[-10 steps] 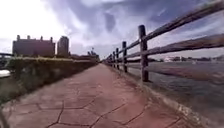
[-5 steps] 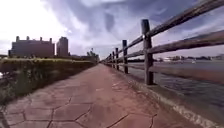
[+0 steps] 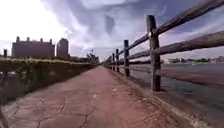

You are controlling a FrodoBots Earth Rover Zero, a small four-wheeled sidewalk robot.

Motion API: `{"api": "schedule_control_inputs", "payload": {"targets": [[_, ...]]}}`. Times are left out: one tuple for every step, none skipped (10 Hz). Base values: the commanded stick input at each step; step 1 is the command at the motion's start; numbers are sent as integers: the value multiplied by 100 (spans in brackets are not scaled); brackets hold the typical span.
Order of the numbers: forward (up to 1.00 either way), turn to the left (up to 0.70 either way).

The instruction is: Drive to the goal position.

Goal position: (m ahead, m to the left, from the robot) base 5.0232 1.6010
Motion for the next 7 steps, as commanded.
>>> {"api": "schedule_control_inputs", "payload": {"targets": [[70, 6], [70, 6], [70, 6], [70, 6], [70, 14], [70, 28], [70, 41]]}}
